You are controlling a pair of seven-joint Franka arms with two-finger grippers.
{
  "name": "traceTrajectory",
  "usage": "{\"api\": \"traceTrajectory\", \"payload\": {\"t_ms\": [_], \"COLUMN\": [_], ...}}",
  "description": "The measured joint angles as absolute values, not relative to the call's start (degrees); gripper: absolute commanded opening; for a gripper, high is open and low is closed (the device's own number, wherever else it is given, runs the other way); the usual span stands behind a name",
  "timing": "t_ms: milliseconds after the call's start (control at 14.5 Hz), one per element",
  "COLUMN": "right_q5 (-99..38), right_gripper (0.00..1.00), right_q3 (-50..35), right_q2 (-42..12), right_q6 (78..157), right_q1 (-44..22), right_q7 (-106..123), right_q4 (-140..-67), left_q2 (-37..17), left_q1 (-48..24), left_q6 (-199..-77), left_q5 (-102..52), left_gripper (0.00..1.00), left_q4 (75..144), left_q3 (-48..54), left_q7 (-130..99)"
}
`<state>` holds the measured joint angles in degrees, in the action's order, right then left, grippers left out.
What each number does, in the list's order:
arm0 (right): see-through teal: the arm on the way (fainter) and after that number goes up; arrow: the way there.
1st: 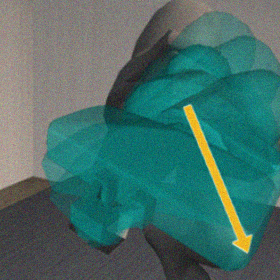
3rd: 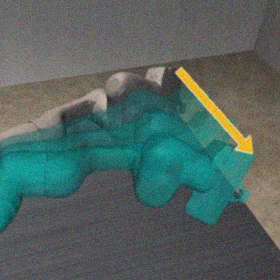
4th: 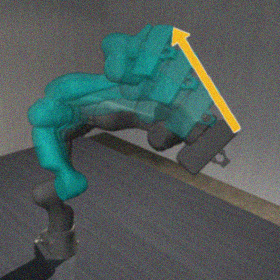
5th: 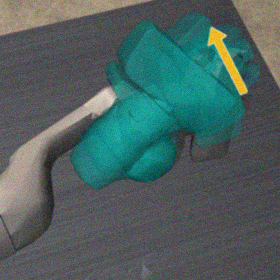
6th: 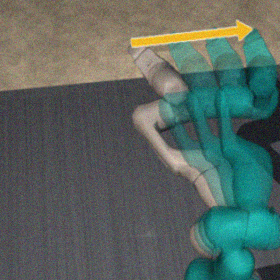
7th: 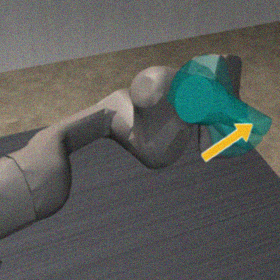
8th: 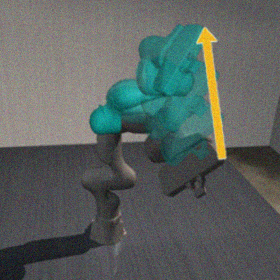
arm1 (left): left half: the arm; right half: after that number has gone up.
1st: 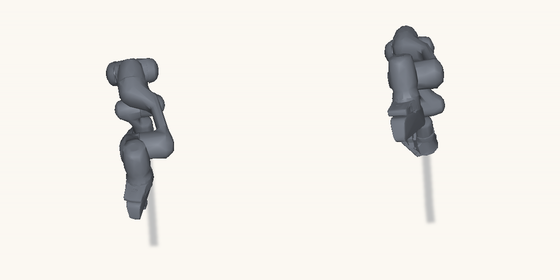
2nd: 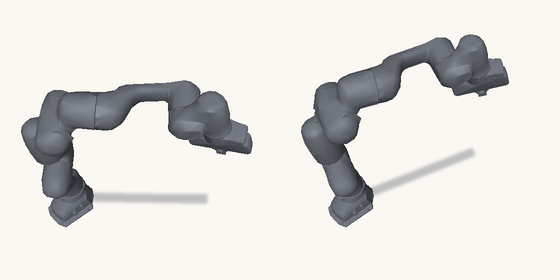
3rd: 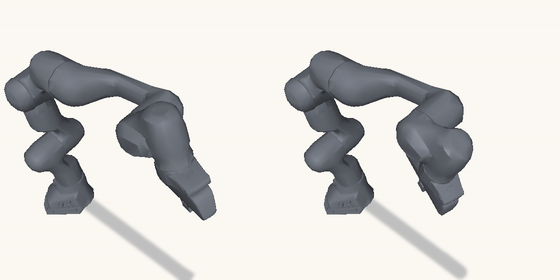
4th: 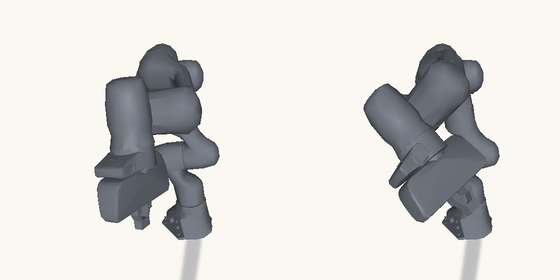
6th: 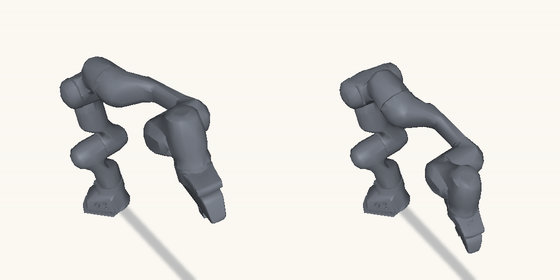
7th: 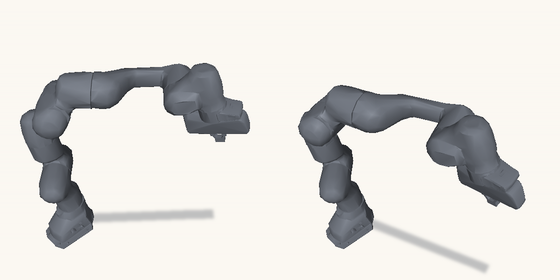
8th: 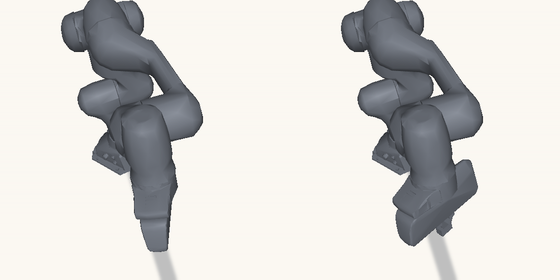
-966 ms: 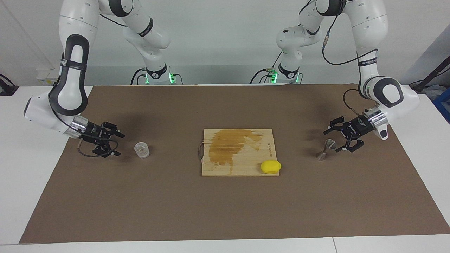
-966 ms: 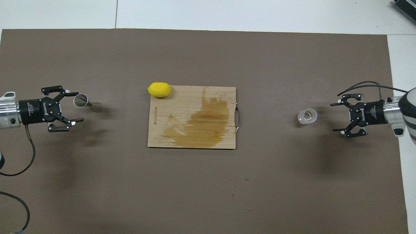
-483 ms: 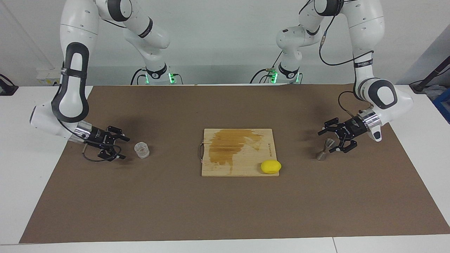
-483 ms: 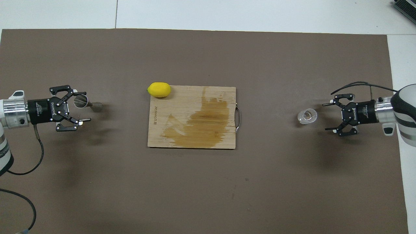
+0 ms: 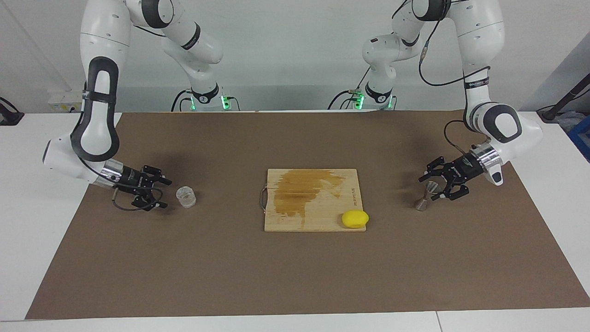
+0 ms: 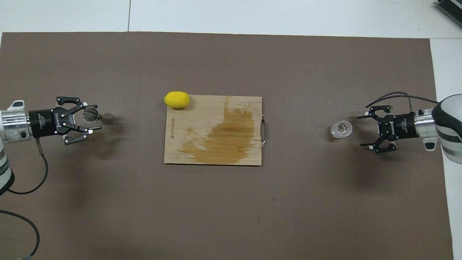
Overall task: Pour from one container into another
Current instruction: 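Reach the cup with the left gripper while the right gripper reaches the glass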
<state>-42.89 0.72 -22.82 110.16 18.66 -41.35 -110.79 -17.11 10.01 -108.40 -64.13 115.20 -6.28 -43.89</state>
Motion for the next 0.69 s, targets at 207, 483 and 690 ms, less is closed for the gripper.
{"api": "traceTrajectory", "payload": {"t_ms": [207,483,690], "right_q5": [-42.9,-42.9,-42.9], "right_gripper": [1.0,0.83,0.95], "right_q3": [0.7,0.7,0.6], "right_q2": [-22.8,-22.8,-22.8], "right_q6": [110.5,110.6,110.6], "right_q1": [18.6,18.6,18.1], "right_q7": [-41.7,-40.1,-37.8], "right_q4": [-110.8,-110.7,-110.7], "left_q2": [-17.1,-17.1,-17.1], "left_q1": [10.0,10.0,10.1], "left_q6": [-108.5,-108.5,-108.6], "left_q5": [-64.1,-64.2,-64.4], "left_gripper": [0.49,0.0,0.0], "left_q4": [115.2,115.3,115.3], "left_q3": [-6.3,-6.3,-6.6], "left_q7": [-43.9,-43.9,-43.9]}}
